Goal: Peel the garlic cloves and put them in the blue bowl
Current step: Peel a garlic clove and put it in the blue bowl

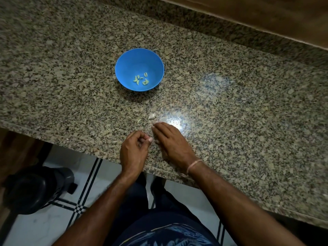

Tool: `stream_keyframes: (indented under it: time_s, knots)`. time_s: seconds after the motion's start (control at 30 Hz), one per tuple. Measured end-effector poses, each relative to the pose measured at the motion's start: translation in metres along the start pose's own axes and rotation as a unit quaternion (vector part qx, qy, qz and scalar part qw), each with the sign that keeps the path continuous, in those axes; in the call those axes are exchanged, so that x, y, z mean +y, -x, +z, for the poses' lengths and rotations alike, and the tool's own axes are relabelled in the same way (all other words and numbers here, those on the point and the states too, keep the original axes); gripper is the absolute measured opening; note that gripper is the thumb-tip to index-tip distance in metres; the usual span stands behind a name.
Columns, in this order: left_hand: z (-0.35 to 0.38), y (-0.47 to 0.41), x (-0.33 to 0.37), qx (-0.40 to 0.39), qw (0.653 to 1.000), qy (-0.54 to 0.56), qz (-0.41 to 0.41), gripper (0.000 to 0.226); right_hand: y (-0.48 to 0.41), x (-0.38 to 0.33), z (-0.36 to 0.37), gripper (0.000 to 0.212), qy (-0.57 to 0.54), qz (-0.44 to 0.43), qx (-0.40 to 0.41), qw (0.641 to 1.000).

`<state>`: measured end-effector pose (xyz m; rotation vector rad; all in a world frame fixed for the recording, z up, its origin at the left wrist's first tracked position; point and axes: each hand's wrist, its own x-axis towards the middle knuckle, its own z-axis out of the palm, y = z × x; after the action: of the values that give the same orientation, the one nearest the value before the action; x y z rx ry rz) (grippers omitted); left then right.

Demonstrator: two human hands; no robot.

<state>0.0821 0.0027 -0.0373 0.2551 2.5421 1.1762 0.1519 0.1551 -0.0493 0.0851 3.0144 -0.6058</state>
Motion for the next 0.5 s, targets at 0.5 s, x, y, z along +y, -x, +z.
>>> stream_keyframes:
  time_s: [0.5]
  knots:
    - [-0.005, 0.0, -0.006, 0.007, 1.0, 0.01, -0.01, 0.015, 0.014, -0.021, 0.004, 0.035, -0.163, 0.212, 0.122, 0.956]
